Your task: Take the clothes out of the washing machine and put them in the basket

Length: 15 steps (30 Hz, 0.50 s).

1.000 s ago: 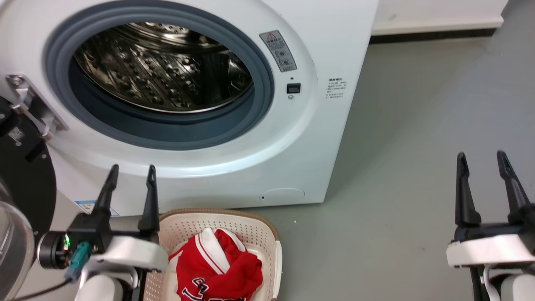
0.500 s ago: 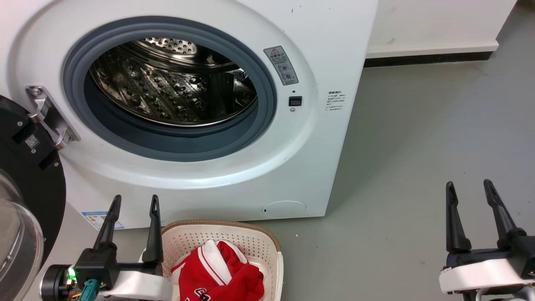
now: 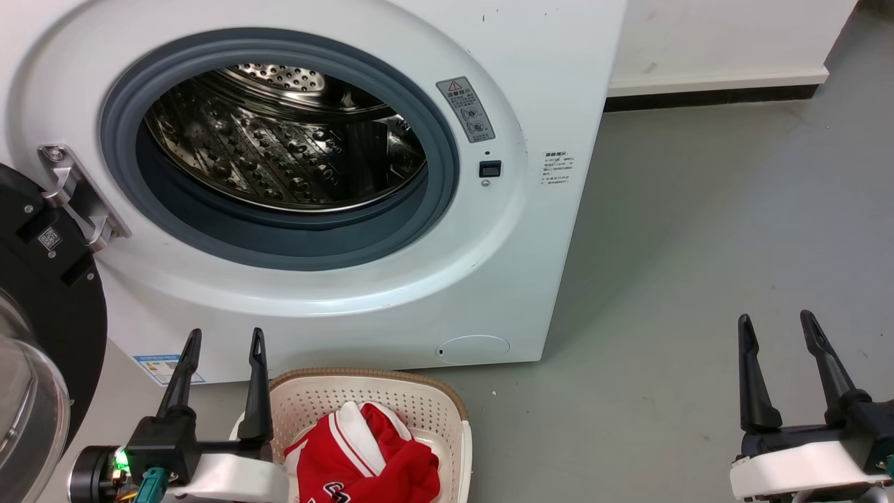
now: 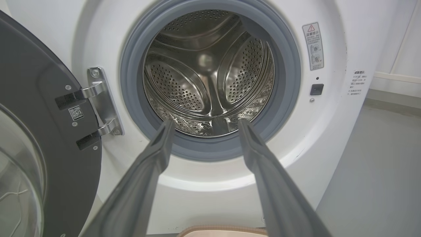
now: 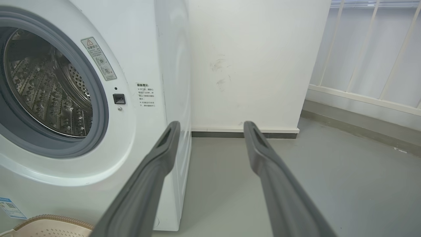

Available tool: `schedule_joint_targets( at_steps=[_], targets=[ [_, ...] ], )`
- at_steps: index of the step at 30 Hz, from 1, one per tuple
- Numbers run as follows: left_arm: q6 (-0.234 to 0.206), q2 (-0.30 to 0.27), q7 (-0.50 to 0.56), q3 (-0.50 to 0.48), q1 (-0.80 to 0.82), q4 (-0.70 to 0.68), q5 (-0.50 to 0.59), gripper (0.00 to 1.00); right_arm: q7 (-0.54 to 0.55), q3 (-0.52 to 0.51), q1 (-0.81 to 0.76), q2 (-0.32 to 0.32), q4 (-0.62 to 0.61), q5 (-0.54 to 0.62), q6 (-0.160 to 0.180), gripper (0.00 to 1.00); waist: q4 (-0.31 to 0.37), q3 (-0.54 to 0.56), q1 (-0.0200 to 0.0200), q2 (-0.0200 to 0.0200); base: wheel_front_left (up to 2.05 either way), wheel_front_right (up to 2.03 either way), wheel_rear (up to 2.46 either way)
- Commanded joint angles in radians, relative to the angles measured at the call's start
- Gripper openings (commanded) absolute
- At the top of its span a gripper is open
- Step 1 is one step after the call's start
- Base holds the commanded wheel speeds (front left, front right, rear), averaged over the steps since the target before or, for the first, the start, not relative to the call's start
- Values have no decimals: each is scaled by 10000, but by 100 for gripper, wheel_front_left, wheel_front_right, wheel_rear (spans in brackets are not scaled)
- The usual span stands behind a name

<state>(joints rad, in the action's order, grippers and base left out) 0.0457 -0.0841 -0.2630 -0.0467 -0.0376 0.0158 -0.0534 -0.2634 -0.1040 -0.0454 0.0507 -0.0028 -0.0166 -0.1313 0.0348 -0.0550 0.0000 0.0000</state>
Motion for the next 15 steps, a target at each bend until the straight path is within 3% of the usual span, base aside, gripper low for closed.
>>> schedule_joint_targets(
  at_steps=[1,15],
  targets=[
    [41,45,-26,-48,-47,12,75,100,-19,19,59,-9,-23,22,11,100,-7,5,0,0,0,0,0],
    [133,206,-26,-128,-7,-100,153,100,-19,7,161,-9,-23,31,11,100,-39,-86,0,0,0,0,0]
  ],
)
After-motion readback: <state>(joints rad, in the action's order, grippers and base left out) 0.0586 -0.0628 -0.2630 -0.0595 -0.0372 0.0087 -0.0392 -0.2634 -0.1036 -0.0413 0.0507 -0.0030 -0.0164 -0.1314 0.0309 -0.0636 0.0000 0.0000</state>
